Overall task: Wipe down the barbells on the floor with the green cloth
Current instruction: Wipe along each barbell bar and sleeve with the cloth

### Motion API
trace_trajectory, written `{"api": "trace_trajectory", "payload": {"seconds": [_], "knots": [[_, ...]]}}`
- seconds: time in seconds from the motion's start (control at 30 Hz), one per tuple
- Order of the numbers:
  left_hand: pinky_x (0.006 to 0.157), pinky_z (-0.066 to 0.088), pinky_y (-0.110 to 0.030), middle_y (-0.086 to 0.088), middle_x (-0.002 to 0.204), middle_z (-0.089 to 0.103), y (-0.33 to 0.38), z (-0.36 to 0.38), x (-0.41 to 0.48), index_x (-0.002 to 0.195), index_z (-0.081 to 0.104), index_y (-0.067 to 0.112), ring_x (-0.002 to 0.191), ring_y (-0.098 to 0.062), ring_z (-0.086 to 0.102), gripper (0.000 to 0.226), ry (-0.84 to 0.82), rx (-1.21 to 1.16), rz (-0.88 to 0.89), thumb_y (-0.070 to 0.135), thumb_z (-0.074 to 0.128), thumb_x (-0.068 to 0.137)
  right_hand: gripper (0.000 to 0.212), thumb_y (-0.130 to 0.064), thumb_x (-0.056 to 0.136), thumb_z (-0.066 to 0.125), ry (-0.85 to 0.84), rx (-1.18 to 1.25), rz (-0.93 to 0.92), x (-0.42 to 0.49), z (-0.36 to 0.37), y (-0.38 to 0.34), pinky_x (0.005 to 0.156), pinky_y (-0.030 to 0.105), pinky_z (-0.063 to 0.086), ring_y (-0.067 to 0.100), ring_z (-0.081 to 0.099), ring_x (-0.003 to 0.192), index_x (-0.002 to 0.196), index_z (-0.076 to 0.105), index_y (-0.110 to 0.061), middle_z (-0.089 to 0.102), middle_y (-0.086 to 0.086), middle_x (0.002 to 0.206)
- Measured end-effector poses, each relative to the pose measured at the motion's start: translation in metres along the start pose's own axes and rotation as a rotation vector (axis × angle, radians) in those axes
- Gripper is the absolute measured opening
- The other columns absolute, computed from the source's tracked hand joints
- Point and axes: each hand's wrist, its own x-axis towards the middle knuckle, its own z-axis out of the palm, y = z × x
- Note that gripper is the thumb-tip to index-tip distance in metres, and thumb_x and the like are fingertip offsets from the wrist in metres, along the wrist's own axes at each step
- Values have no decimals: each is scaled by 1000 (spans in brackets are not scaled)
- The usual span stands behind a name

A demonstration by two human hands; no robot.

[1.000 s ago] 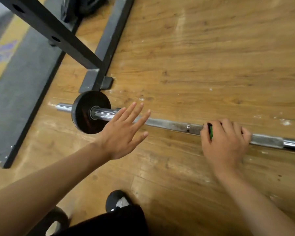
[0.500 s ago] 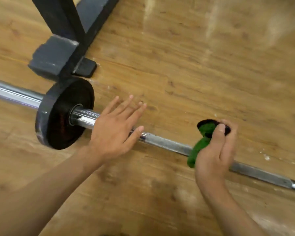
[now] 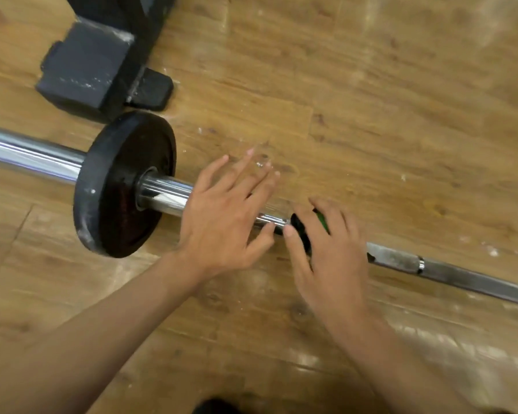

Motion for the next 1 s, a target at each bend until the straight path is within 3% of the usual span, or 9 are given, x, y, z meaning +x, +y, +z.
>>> {"api": "trace_trajectory", "payload": {"seconds": [0.13, 0.3, 0.43, 0.6, 0.7, 0.77, 0.83, 0.9, 1.0], "knots": [[123, 28, -52, -8, 150, 60, -1, 0, 1, 146, 60, 13, 153, -28, 39, 65, 22, 20, 14, 51, 44, 97, 41, -38, 110, 40, 69, -143, -52, 5, -1, 16, 114, 48, 38, 29, 63, 100, 109, 76, -19, 71, 2, 106], [121, 30, -52, -5, 147, 63, 4, 4, -1, 142, 65, 14, 151, -26, 42, 63, 55, 39, -20, 53, 43, 96, 39, -29, 110, 40, 218, -144, 131, -50, -26, 87, 117, 54, 34, 36, 65, 108, 117, 75, -12, 70, 12, 119], [118, 35, -51, -4, 143, 66, 5, 6, 0, 139, 67, 13, 148, -26, 46, 65, 82, 56, -20, 52, 38, 96, 23, -18, 104, 55, 298, -56, 354, -27, 1, 44, 120, 54, 30, 40, 59, 105, 104, 76, -8, 66, 16, 112], [120, 32, -54, -9, 143, 65, -1, 3, 10, 140, 64, 8, 148, -29, 45, 73, 51, 35, 29, 56, 22, 104, 30, -28, 103, 53, 86, -9, -10, -9, -1, 23, 124, 51, 27, 32, 62, 108, 126, 69, -16, 68, 8, 118], [122, 26, -57, -13, 144, 62, -10, 3, 11, 137, 64, 5, 147, -32, 45, 73, 45, 53, 57, 55, 23, 104, 35, -37, 100, 56, 80, -105, 41, -17, -19, 70, 127, 58, 12, 34, 62, 115, 128, 68, -20, 67, 7, 128], [121, 27, -57, -11, 141, 64, -16, 7, 5, 134, 66, 5, 146, -32, 46, 69, 91, 125, -7, 52, 25, 103, 38, -36, 100, 56, 102, -86, 85, -21, -20, 87, 123, 58, 21, 39, 60, 114, 130, 67, -17, 66, 14, 125], [121, 28, -56, -7, 136, 68, -19, 13, 0, 133, 67, 7, 145, -27, 48, 72, 159, 178, -89, 54, 21, 103, 33, -28, 101, 55, 137, 8, 120, -17, -14, 77, 102, 47, 39, 40, 59, 101, 126, 69, -11, 63, 20, 112], [121, 29, -52, -6, 129, 72, -19, 18, 2, 134, 67, 7, 143, -24, 51, 78, 211, 181, -87, 57, 14, 104, 30, -23, 101, 54, 127, 67, 132, 2, -1, 41, 83, 40, 42, 38, 60, 90, 122, 70, -9, 62, 19, 106], [121, 32, -50, -5, 123, 74, -23, 17, 9, 136, 67, 7, 143, -25, 53, 80, 204, 147, -35, 54, 8, 108, 37, -30, 100, 46, 61, 40, 82, 35, 24, -20, 81, 44, 48, 37, 64, 86, 126, 65, -12, 65, 14, 109]]}}
